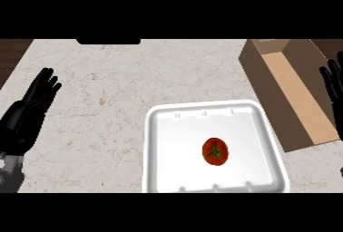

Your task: Pick the tomato from the tray and place it in the cardboard box

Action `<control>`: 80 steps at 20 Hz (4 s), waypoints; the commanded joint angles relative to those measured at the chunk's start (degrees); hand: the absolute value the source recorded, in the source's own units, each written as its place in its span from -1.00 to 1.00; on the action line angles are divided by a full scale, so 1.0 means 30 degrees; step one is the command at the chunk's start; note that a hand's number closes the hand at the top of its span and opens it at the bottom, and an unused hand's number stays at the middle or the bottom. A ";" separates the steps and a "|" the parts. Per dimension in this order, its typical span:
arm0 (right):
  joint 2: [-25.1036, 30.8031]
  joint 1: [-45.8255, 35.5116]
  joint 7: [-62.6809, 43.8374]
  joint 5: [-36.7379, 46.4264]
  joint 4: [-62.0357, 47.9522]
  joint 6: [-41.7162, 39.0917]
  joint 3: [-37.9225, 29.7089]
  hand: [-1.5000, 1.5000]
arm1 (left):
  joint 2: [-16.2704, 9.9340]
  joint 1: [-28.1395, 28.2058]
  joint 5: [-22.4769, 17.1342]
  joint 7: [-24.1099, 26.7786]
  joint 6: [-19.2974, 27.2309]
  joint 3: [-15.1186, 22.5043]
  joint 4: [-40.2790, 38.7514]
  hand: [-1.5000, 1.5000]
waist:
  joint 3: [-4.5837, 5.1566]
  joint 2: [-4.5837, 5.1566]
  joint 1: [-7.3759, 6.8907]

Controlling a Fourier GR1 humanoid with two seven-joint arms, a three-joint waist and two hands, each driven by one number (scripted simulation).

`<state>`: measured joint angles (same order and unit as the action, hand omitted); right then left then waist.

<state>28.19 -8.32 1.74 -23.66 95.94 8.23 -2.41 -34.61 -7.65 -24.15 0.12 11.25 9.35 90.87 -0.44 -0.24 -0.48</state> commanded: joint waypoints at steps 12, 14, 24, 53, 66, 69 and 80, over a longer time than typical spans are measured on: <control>-0.8088 1.1645 0.6946 0.7842 0.1403 1.3995 -0.2085 -1.00 | 0.2784 0.1816 -0.0930 -0.0511 0.2925 -0.0669 0.0383 0.00 | 0.0194 -0.0113 0.1818; -0.9073 1.3328 0.8698 0.9283 0.2801 1.4574 -0.0788 -1.00 | 0.3370 0.1851 -0.0614 -0.0967 0.3348 0.0189 0.0887 0.00 | 0.0175 -0.0090 0.1274; -0.7709 2.2848 0.3603 1.6556 0.5890 1.3120 0.6653 -1.00 | 0.3131 0.0553 -0.0264 -0.1635 0.2948 0.0561 0.1153 0.00 | 0.0298 0.0513 -0.0038; -0.9390 0.9441 -2.3139 3.3710 0.7905 0.6796 1.5483 -1.00 | 0.4798 0.0413 0.1321 -0.2649 0.3309 0.0345 0.1484 0.00 | 0.0152 0.0117 0.0036; -0.9387 0.6492 -2.3554 3.2164 0.4682 0.8021 1.3584 -1.00 | 0.5674 0.1270 0.1835 -0.2027 0.2102 -0.0221 0.1019 0.00 | 0.0146 0.0084 0.0083; -0.9389 0.6306 -2.3751 3.2154 0.4002 0.8639 1.4018 -1.00 | 0.5287 0.0810 0.2059 -0.2737 0.2136 -0.0760 0.1243 0.00 | 0.0144 0.0077 0.0115; -0.9390 0.4953 -2.3835 3.1506 0.2614 0.7866 1.2252 -1.00 | 0.5959 0.0203 0.2765 -0.3705 0.2148 -0.1122 0.1554 0.00 | 0.0142 0.0072 0.0147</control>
<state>0.28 8.80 -63.11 71.46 105.22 30.53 35.30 -17.33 -6.38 -17.18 -9.17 16.67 6.33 94.02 0.00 0.00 -0.01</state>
